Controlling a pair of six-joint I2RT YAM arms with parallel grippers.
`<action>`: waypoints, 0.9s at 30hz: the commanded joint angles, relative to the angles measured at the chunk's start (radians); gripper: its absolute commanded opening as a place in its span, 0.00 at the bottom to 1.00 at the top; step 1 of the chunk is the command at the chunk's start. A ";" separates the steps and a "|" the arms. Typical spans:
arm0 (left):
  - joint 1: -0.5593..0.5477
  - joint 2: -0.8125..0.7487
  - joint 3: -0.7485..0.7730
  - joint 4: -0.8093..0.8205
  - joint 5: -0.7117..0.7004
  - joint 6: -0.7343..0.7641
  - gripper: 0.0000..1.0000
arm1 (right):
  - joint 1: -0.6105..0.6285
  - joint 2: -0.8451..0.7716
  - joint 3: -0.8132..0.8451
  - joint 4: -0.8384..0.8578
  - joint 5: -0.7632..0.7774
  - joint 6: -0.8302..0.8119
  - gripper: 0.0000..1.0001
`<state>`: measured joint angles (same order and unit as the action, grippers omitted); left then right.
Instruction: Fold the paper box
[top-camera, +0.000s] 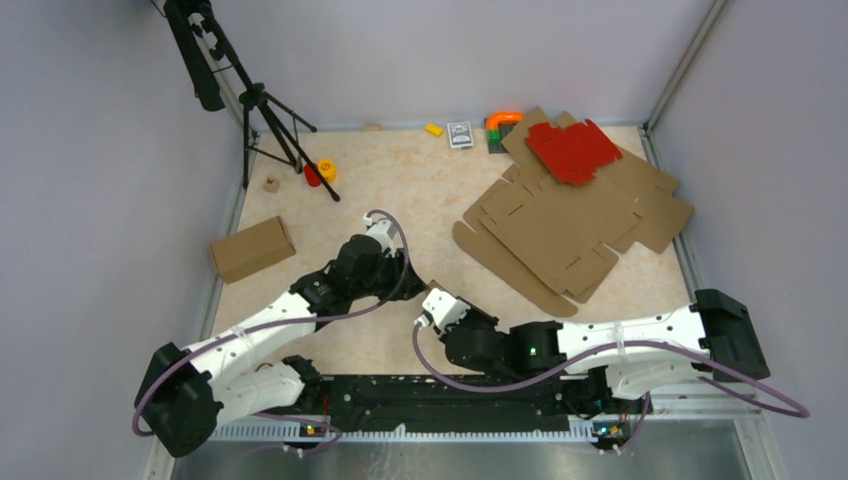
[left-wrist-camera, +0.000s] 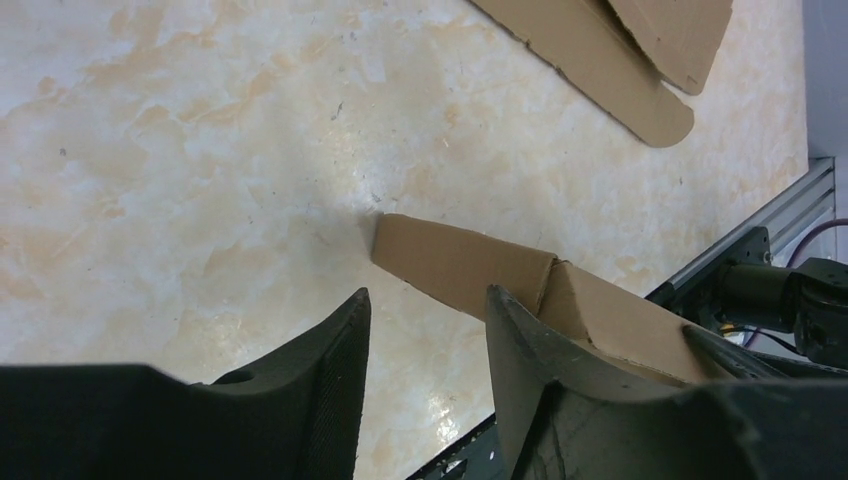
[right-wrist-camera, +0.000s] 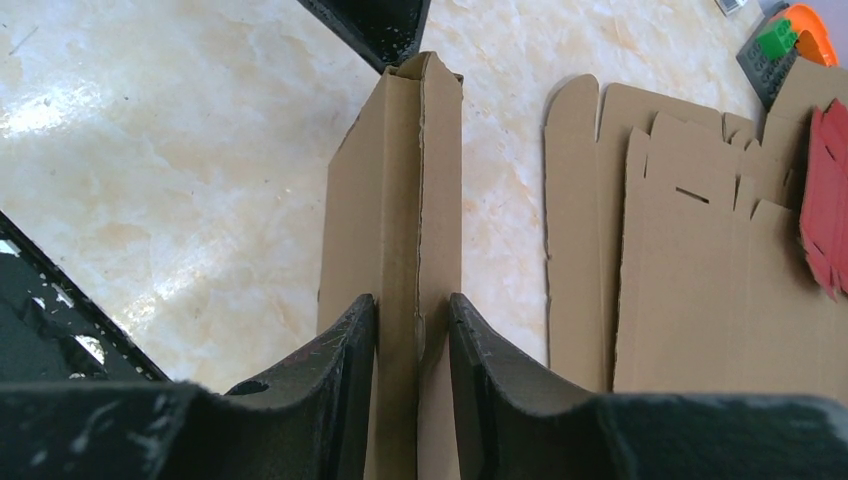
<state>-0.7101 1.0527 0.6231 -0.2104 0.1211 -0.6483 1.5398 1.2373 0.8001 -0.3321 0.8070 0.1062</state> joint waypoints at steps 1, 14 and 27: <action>0.001 -0.062 0.016 0.040 -0.007 -0.017 0.49 | 0.009 -0.012 -0.024 -0.008 -0.049 0.020 0.30; 0.006 -0.051 0.085 0.017 0.084 -0.004 0.18 | 0.009 -0.011 -0.019 -0.011 -0.055 0.024 0.30; 0.006 -0.010 0.003 0.017 0.066 -0.001 0.15 | 0.008 -0.011 -0.019 -0.018 -0.055 0.026 0.30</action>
<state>-0.7036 1.0428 0.6502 -0.1722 0.2054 -0.6609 1.5398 1.2316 0.7963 -0.3294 0.8005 0.1074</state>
